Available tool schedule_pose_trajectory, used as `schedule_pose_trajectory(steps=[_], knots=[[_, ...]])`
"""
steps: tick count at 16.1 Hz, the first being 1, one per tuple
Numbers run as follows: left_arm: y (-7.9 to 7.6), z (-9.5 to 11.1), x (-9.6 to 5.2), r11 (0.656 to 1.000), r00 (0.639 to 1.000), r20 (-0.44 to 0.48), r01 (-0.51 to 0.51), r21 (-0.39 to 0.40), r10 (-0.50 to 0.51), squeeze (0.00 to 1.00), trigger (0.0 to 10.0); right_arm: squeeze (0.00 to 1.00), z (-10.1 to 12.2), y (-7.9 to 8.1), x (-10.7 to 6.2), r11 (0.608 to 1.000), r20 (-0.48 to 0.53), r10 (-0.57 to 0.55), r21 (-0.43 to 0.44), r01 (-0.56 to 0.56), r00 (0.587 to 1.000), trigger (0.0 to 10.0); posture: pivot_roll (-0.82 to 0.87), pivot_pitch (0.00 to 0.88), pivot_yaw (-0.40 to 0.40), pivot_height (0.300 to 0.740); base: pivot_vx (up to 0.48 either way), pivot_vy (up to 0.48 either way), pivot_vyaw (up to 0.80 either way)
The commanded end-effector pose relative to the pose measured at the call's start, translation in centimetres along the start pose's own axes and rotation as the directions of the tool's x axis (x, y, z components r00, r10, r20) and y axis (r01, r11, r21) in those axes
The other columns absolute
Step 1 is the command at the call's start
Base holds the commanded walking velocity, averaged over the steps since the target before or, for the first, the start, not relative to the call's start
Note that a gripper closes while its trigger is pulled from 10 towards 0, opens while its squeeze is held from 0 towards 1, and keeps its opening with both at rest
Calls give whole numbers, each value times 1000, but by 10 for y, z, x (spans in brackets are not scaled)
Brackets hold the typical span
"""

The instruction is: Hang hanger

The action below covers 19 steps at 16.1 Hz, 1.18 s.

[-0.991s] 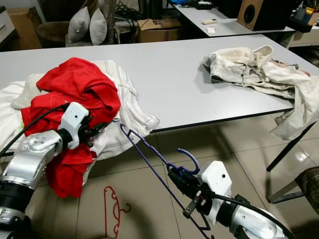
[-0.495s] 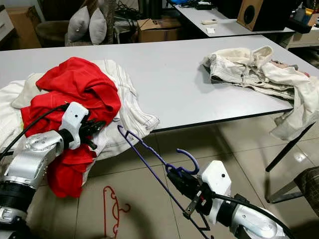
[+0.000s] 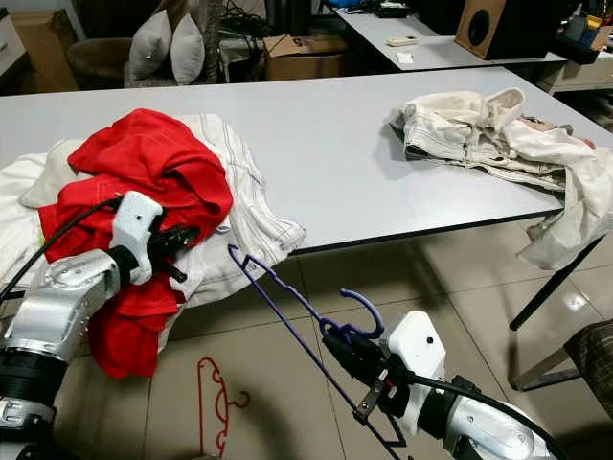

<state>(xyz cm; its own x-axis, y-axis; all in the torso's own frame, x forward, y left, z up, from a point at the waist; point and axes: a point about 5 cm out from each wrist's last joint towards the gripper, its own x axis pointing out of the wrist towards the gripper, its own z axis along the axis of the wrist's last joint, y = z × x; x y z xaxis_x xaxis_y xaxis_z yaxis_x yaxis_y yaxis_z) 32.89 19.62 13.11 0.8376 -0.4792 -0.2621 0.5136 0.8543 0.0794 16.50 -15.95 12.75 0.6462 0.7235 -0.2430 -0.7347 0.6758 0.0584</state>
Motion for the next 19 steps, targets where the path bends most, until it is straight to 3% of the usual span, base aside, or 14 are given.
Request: schedule_pose_trajectory(steps=[1,2,4,6,10,13,16,19], knots=[[6,29,-1,1000,994,111,-1,-22,3,0,0,0,3,1,-3,1000,3,-11,-8,11,1000,10000,-50,23,20,740,0,0,0],[8,36,-1,999,990,142,4,-39,2,0,0,0,3,1,-3,1000,3,-13,-7,13,1000,10000,-50,22,21,740,0,0,0],[26,81,-8,994,952,307,32,-101,0,0,0,0,2,3,-2,1000,5,-16,-2,16,1000,10000,-45,21,25,740,0,0,0],[47,110,-18,987,917,399,33,-157,33,0,0,0,1,4,1,1000,12,-16,4,16,1000,10000,-36,19,28,740,0,0,0],[81,133,-42,974,877,469,1,-226,108,0,0,0,0,6,4,1000,23,-13,8,13,1000,10000,-24,18,34,740,0,0,0],[81,129,-46,979,893,446,31,-202,63,0,0,0,9,3,7,998,90,-60,12,59,994,10000,-22,13,36,740,0,0,0],[63,117,-43,985,924,376,120,-120,-67,0,0,0,37,-13,15,990,251,-140,49,131,958,10000,-24,8,30,740,0,0,0],[47,118,-43,983,915,390,156,-98,-106,0,0,0,54,-24,30,992,303,-104,99,77,947,10000,-14,11,8,740,0,0,0]])
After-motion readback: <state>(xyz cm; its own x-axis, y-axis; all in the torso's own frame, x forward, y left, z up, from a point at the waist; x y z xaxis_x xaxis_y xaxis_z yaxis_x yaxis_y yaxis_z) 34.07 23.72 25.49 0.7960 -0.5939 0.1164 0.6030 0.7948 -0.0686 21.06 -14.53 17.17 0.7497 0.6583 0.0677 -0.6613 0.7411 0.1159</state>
